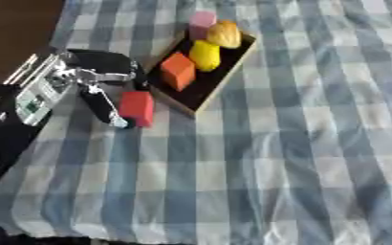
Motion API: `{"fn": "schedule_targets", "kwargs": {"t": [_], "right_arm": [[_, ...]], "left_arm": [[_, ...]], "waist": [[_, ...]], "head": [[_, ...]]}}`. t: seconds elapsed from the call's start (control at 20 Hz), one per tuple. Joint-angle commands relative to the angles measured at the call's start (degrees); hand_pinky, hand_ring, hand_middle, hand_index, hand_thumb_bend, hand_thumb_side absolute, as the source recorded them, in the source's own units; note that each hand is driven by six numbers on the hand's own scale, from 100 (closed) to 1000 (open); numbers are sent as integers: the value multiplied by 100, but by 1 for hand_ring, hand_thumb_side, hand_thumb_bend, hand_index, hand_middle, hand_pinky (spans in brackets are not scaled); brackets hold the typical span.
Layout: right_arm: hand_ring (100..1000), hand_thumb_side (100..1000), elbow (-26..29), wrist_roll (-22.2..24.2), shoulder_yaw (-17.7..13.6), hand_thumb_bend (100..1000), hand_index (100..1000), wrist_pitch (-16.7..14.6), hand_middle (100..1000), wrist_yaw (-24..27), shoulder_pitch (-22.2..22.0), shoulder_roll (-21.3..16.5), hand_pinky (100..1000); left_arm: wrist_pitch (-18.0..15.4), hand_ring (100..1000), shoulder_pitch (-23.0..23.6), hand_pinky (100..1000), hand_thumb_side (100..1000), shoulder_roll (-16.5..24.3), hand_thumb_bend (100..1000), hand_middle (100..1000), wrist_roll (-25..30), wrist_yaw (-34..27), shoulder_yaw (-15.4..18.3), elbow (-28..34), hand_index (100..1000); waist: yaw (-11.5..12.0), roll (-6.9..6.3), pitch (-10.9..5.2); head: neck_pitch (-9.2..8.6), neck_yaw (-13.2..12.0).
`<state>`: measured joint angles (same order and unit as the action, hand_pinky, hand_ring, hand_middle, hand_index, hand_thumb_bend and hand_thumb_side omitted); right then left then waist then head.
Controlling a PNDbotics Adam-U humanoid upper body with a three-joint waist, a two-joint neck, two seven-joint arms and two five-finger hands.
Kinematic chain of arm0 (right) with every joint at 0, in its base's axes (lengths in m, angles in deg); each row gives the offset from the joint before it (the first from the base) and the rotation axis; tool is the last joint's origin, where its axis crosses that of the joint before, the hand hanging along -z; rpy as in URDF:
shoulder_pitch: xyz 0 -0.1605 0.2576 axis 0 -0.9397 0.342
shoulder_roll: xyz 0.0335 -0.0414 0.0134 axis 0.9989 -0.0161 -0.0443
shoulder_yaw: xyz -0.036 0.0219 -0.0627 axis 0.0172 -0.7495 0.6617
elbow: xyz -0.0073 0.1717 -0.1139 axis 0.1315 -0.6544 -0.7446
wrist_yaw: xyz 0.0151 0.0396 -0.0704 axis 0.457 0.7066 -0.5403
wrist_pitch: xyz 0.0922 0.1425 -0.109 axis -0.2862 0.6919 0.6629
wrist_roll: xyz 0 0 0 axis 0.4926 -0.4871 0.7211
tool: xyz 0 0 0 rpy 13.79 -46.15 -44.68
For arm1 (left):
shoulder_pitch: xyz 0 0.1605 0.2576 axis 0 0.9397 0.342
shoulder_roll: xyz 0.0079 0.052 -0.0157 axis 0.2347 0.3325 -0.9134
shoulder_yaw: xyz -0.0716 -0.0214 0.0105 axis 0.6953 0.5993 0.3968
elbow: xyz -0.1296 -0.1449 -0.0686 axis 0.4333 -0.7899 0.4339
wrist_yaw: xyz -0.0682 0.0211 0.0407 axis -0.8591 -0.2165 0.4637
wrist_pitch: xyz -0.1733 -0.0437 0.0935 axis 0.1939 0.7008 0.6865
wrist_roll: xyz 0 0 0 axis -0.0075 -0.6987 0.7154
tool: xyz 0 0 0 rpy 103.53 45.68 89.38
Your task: Pick up objects on the table and place them in the box.
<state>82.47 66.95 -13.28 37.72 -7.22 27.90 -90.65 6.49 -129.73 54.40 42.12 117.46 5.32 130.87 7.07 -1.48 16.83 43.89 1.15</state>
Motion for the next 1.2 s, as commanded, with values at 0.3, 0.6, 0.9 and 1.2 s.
{"fn": "schedule_targets", "kwargs": {"t": [0.3, 0.6, 0.9, 1.2], "right_arm": [[1000, 431, 45, -17, -97, 100, 896, -9, 742, 48, 60, -139, 926], [1000, 430, 37, 20, -68, 100, 896, -19, 742, 68, 85, -82, 926], [1000, 430, 31, 46, -59, 100, 897, -21, 742, 70, 119, -50, 927], [1000, 431, 13, 81, -52, 100, 897, -19, 741, 71, 137, -11, 927]], "left_arm": [[258, 688, -353, 767, 100, 196, 240, 537, 72, -605, 518, 583, 707], [478, 686, -731, 769, 207, -540, 151, 544, 354, -796, 769, -182, 715], [157, 709, -1035, 783, 265, -1106, 189, 565, 434, -436, 962, -1124, 727], [-354, 731, -1230, 793, 247, -1352, 274, 583, 349, 367, 1214, -1781, 738]], "waist": [[8, -60, -249], [-21, -23, -264], [-51, -16, -240], [-62, -36, -213]], "head": [[23, 24], [23, -18], [23, -81], [23, -105]]}}
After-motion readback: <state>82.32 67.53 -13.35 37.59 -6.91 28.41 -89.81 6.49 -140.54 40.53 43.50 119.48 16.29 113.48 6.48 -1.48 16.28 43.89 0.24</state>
